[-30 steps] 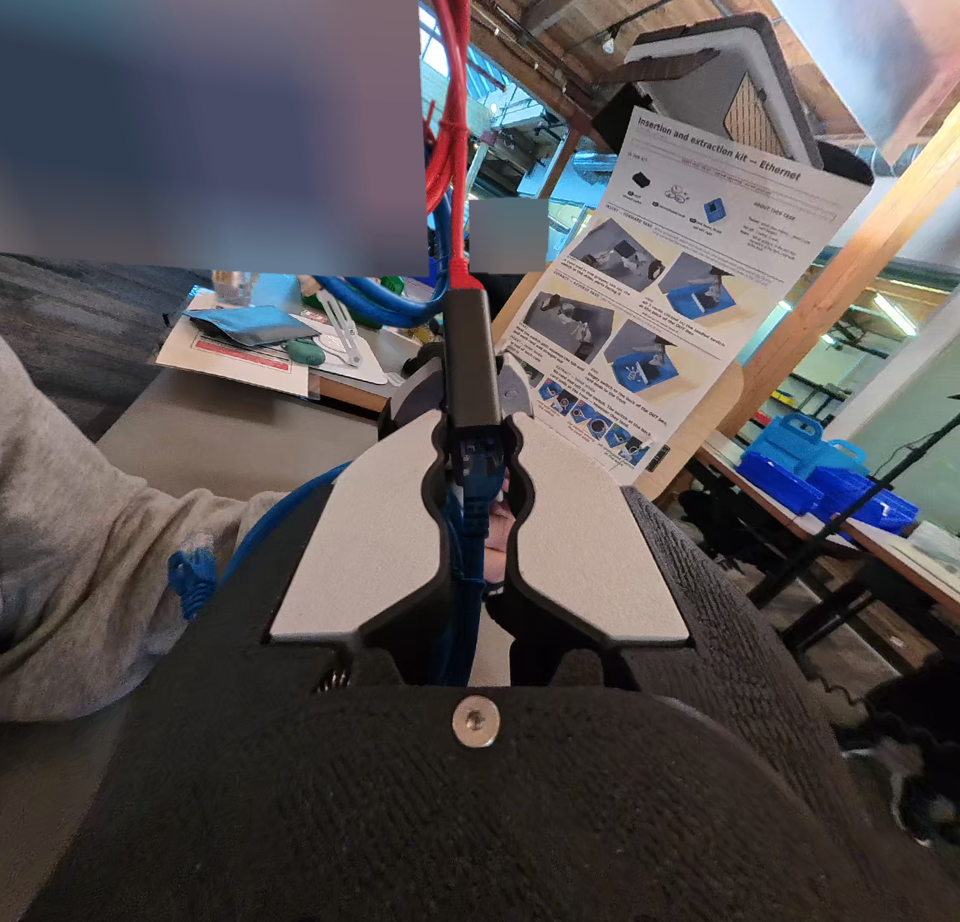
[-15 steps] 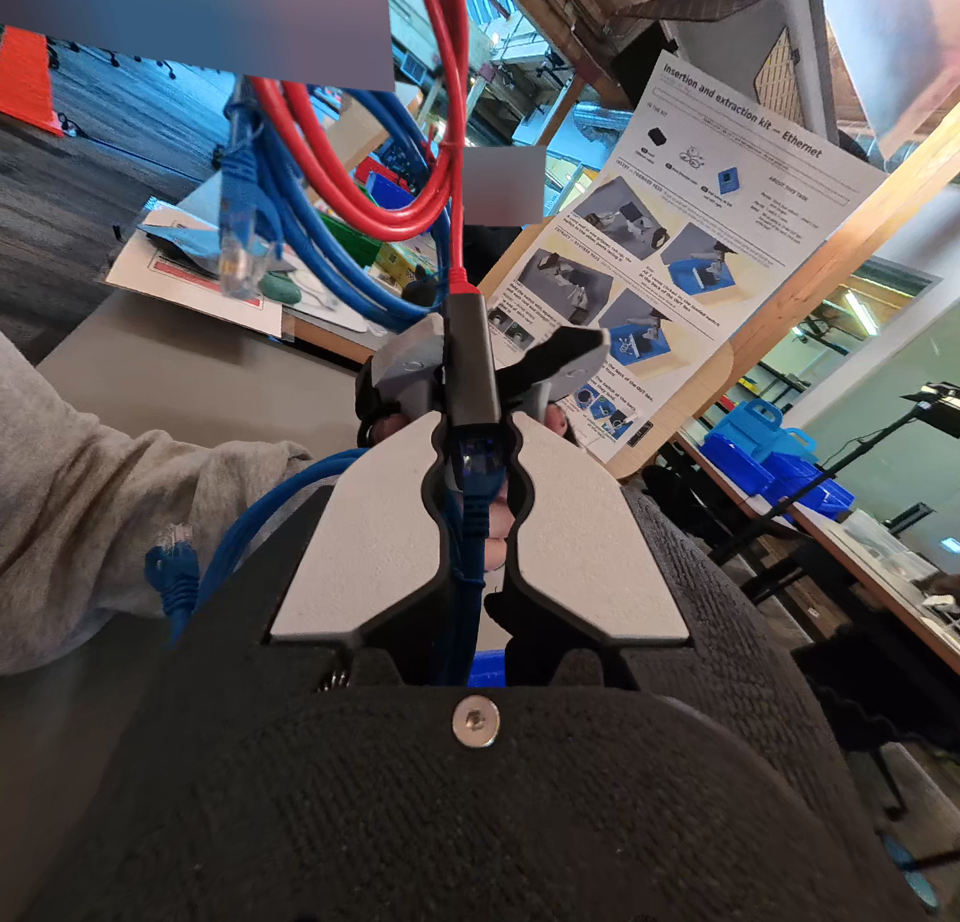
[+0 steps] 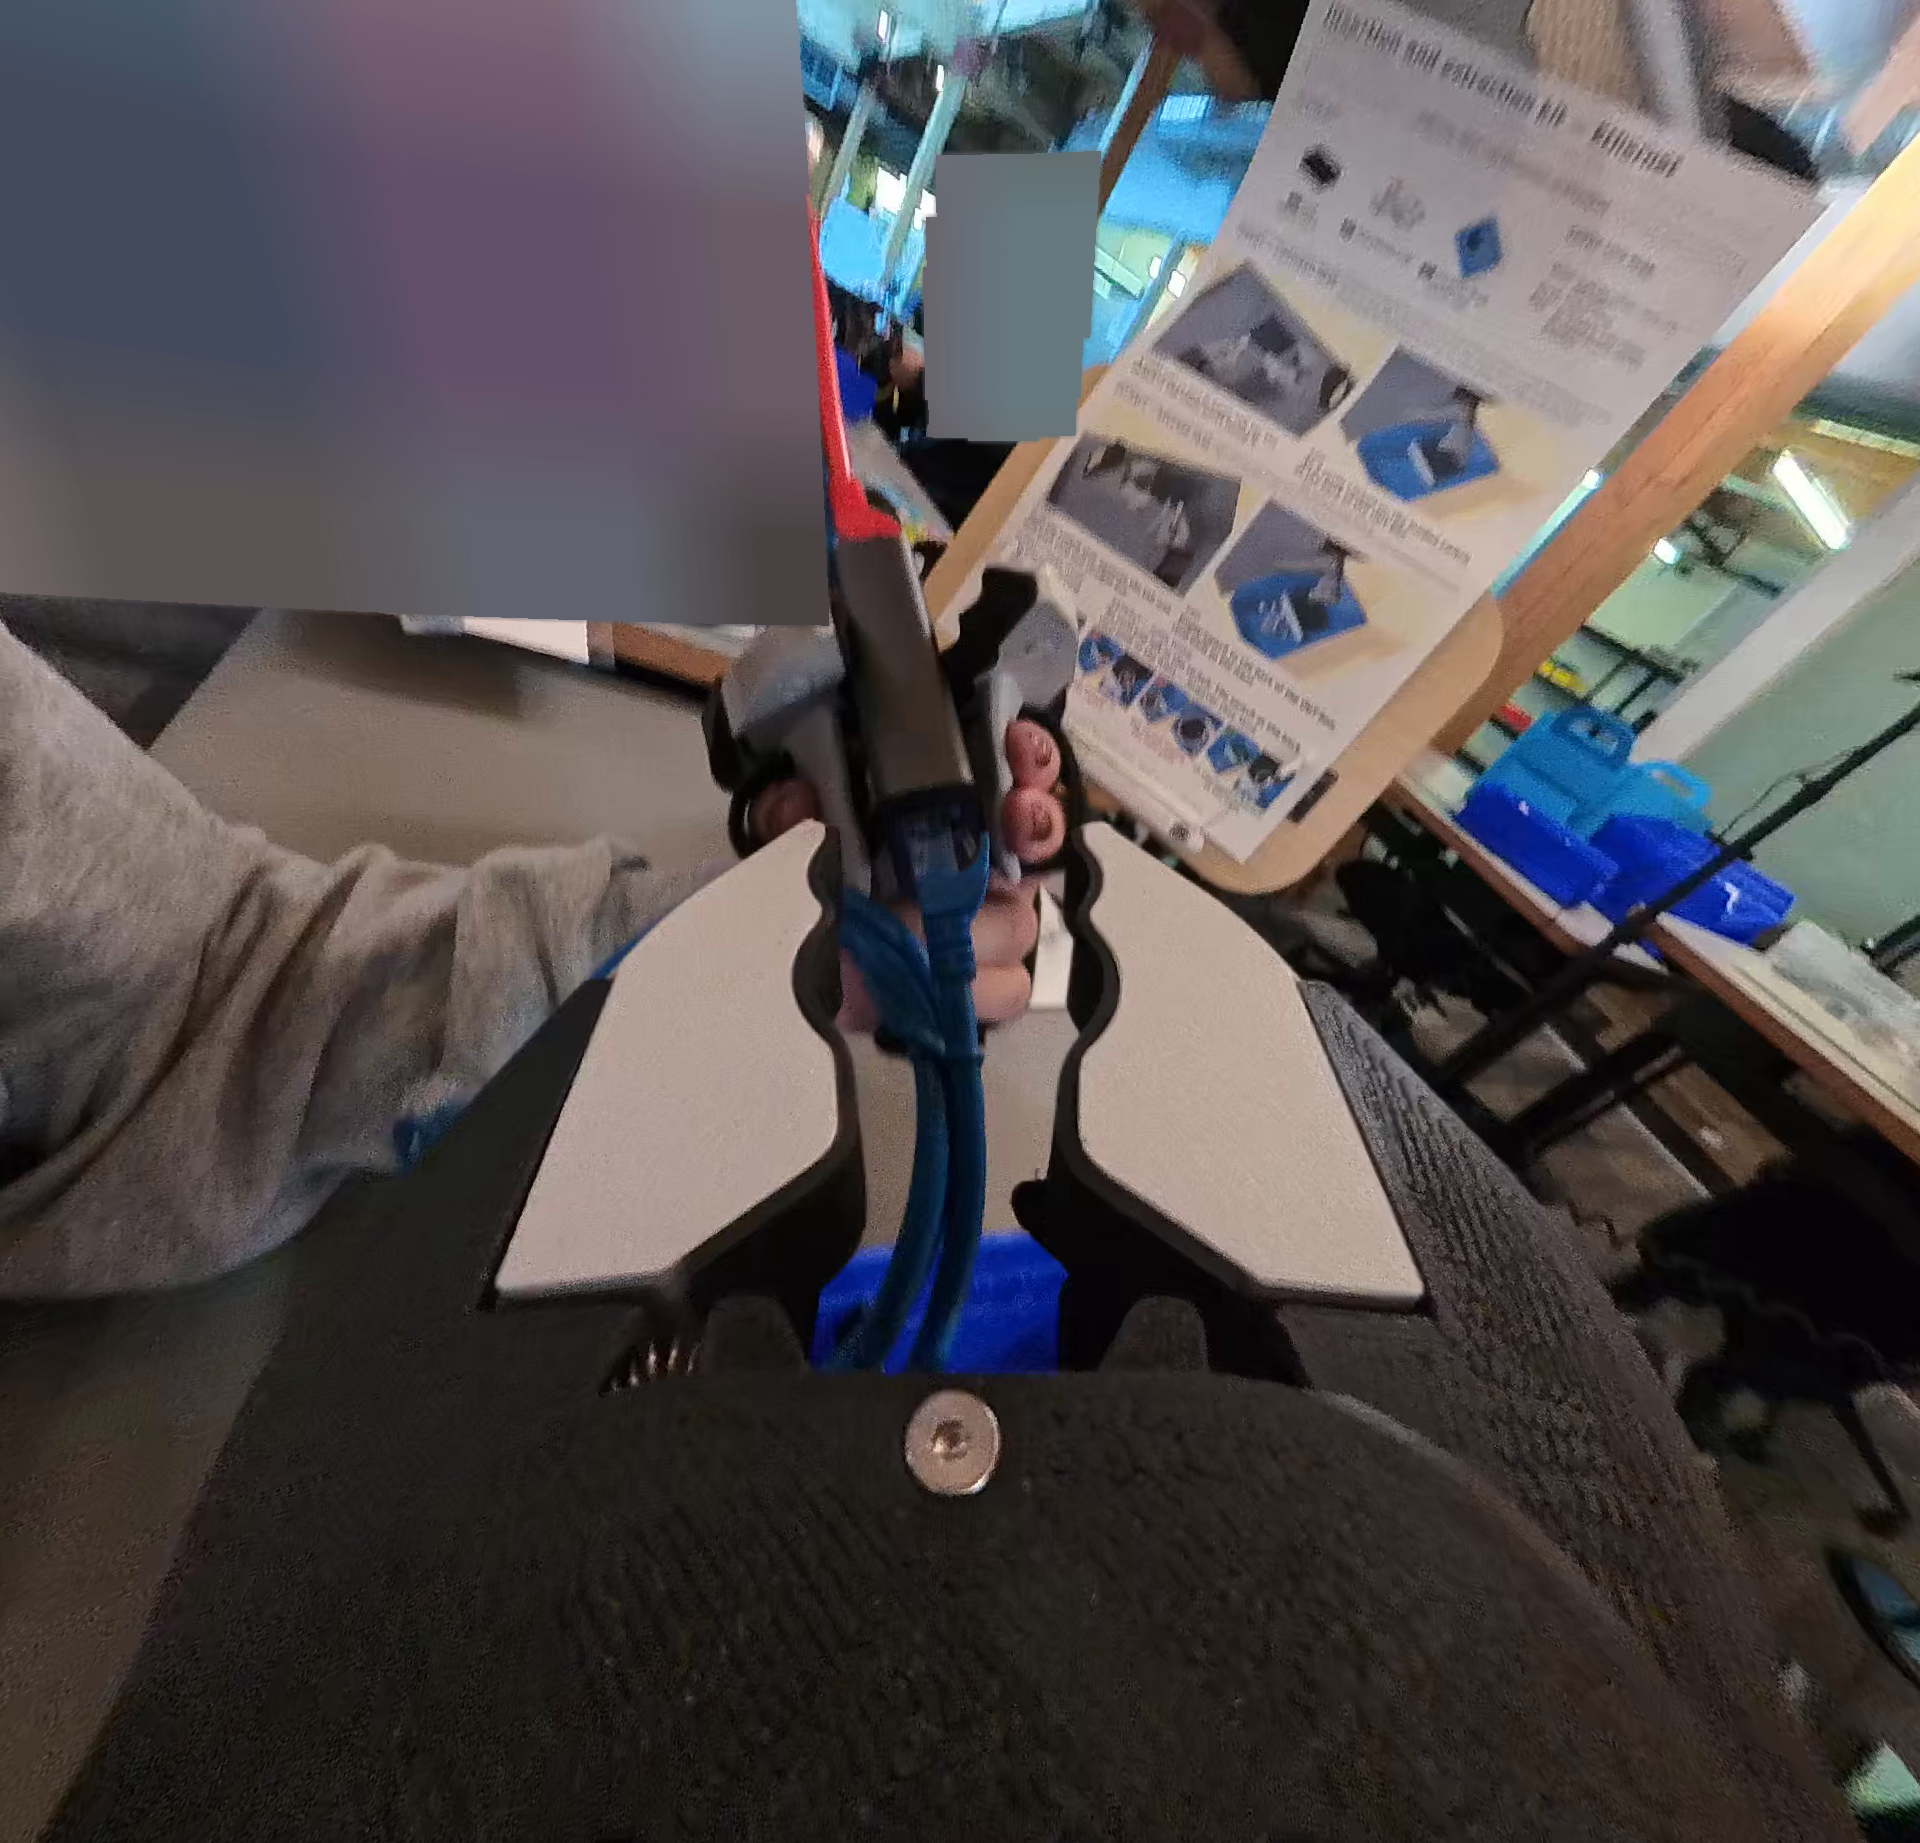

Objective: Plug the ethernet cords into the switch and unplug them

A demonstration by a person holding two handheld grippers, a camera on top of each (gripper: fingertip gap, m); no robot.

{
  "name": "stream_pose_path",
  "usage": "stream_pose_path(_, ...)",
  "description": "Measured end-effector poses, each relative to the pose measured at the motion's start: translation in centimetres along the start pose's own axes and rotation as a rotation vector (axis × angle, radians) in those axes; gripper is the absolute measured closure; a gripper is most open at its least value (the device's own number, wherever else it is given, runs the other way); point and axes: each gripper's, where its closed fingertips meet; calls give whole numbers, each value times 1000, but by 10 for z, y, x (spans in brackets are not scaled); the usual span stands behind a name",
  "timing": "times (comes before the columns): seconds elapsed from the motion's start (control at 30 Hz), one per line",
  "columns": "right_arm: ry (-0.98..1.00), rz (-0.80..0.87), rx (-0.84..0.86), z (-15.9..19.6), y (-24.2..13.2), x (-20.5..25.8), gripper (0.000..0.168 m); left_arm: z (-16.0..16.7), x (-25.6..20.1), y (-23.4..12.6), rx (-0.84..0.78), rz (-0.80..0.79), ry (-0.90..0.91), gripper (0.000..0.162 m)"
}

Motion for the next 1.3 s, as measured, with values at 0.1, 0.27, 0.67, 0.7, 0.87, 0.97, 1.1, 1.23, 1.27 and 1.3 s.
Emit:
stream_pose_path(0.1,-27,0,105,15,1,2,128,4,1,-3,41,2,11,130)
stream_pose_path(0.27,-37,45,168,24,7,-1,145,19,-3,-1,140,18,41,130)
stream_pose_path(0.67,-73,90,269,38,5,-3,153,26,-6,2,145,37,32,130)
stream_pose_path(0.7,-90,99,278,38,5,-3,153,26,-6,2,145,36,34,130)
stream_pose_path(0.87,-193,124,309,39,3,-1,154,29,-8,2,168,51,4,130)
stream_pose_path(0.97,-338,112,374,46,-2,3,154,37,-13,2,202,58,-48,130)
stream_pose_path(1.1,-571,49,480,53,-9,9,153,45,-19,2,216,69,-107,130)
stream_pose_path(1.23,-747,-29,527,50,-15,12,151,44,-26,6,182,101,-138,130)
stream_pose_path(1.27,-755,-49,524,48,-17,13,152,44,-27,7,181,107,-132,130)
stream_pose_path(1.3,-750,-67,523,46,-19,14,152,44,-28,9,185,107,-121,130)
Point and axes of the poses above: each gripper's, where its closed fingertips meet, y out along the fingers, z out of its underside, x = y × z across the jaws, and after that the axes turned 10 degrees about -z, right-handed
